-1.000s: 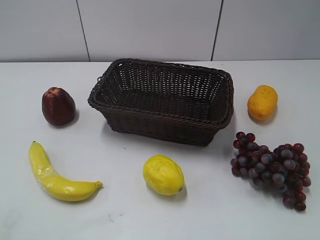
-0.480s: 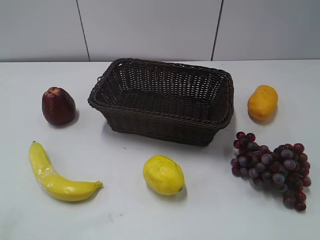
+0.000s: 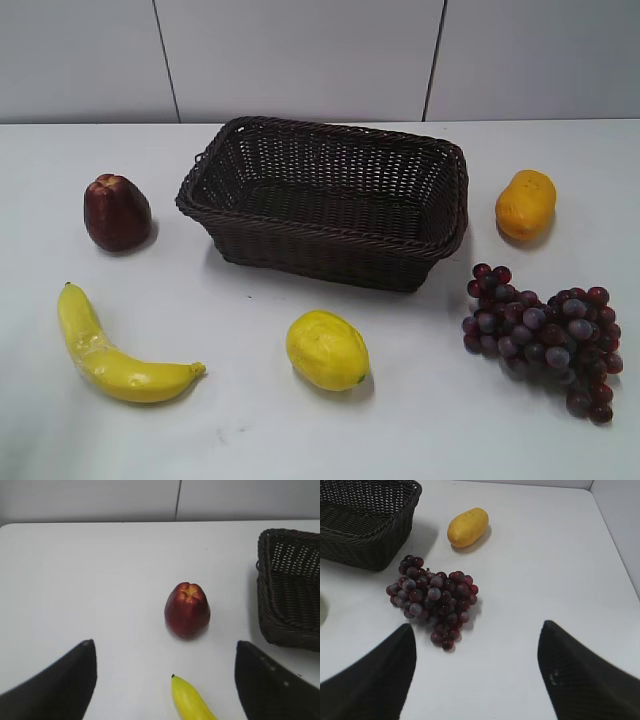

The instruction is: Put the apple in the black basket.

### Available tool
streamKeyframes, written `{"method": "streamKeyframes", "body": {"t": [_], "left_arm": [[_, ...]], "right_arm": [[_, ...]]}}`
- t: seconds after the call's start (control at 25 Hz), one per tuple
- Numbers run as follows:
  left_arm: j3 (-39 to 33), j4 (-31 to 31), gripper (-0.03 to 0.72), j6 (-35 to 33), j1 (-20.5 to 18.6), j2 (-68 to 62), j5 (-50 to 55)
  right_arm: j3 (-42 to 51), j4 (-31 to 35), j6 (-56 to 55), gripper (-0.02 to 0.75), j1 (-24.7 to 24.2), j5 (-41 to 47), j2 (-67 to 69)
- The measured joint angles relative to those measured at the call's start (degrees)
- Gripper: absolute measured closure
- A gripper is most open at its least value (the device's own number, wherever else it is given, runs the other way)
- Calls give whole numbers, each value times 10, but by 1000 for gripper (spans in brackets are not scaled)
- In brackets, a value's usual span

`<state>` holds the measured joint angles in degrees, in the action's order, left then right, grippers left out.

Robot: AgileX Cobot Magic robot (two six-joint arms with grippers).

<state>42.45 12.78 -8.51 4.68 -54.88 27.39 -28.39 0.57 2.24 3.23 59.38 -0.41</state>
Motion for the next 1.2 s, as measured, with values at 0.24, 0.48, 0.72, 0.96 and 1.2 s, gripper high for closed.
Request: {"method": "streamKeyframes", "body": {"t": [0.24, 0.48, 0.72, 0.96, 1.2], "left_arm": [[126, -29, 35, -4, 60, -236, 11], [250, -42, 0, -4, 66, -434, 63], [356, -43, -3, -5, 66, -561, 115], [430, -46, 26, -5, 66, -637, 180], [439, -68, 95, -5, 66, -648, 192]], "right_arm": [[0, 0, -1, 167, 0, 0, 0], [0, 0, -1, 167, 0, 0, 0], [0, 0, -1, 167, 0, 0, 0], [0, 0, -1, 167, 0, 0, 0], [0, 0, -1, 167, 0, 0, 0]]}}
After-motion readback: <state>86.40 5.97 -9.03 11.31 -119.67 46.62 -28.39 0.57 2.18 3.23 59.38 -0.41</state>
